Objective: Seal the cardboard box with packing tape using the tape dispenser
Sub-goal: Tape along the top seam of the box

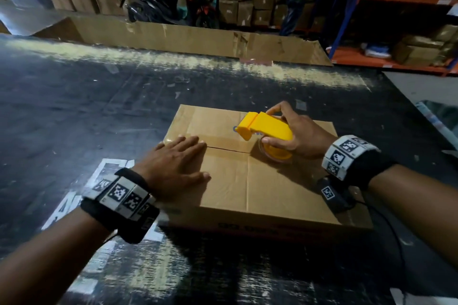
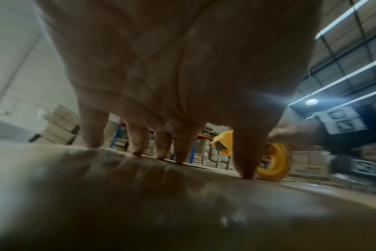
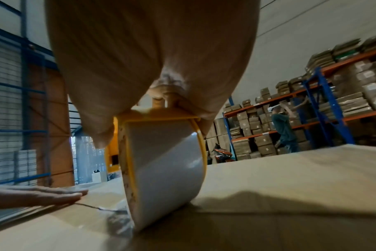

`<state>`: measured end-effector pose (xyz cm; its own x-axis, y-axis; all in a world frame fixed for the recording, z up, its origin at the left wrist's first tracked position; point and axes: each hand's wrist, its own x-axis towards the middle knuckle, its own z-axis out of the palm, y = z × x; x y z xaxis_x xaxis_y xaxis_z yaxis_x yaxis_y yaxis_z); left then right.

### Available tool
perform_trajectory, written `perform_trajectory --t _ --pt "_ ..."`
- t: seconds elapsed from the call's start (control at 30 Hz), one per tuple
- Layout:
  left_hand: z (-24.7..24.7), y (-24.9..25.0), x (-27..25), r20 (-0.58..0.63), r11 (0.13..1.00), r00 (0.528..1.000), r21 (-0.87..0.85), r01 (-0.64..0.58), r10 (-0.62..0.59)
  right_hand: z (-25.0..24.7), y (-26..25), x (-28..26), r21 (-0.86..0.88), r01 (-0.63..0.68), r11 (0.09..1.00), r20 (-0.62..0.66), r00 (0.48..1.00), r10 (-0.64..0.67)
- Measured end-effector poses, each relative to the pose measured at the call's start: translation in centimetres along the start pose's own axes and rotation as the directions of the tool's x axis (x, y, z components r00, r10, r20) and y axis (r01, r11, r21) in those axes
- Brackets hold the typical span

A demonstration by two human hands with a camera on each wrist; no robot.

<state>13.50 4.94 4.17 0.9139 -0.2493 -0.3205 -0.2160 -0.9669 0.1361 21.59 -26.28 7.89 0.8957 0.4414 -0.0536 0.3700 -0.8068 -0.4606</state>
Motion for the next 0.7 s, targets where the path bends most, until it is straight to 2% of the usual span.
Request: perform_trajectory --t 0.2,0.27,0.33,0.4,0.5,0.63,0.7 --pt "-1.2 -0.5 -0.1 0.054 0.998 0.998 -0.047 -0.038 0.041 1.4 -5.8 3.4 0.032 0.151 0.988 0.066 0.986 -0.153" --pt "-2.4 -1.7 -0.2 0.07 0.975 0.995 -0.215 -0.048 0.065 2.6 -7.6 4.7 0.025 0.187 0.982 0.113 0.975 -0.189" --pt "-3.5 -3.6 0.0 0.021 0.895 0.998 -0.443 -0.045 0.06 3.3 -8.3 5.8 0.019 0.192 0.981 0.136 0.972 -0.193" --pt "-4.2 -5.6 0.4 -0.067 0.753 0.996 -0.658 0.0 -0.059 3.4 -8.3 6.2 0.023 0.174 0.984 0.133 0.976 -0.175" --pt "-4.7 -7.5 1.2 -0.057 0.458 0.98 -0.888 0.037 -0.191 3.4 -7.9 5.8 0.043 0.168 0.985 0.121 0.978 -0.172" --pt "-5.1 -7.4 1.8 0.076 0.032 0.992 -0.996 0.08 -0.105 3.9 -8.3 5.6 0.112 0.2 0.973 0.057 0.977 -0.208" --pt "-5.1 -7.5 2.2 0.101 -0.067 0.993 -0.993 0.097 -0.056 4.3 -8.8 5.9 0.137 0.226 0.965 0.03 0.972 -0.232"
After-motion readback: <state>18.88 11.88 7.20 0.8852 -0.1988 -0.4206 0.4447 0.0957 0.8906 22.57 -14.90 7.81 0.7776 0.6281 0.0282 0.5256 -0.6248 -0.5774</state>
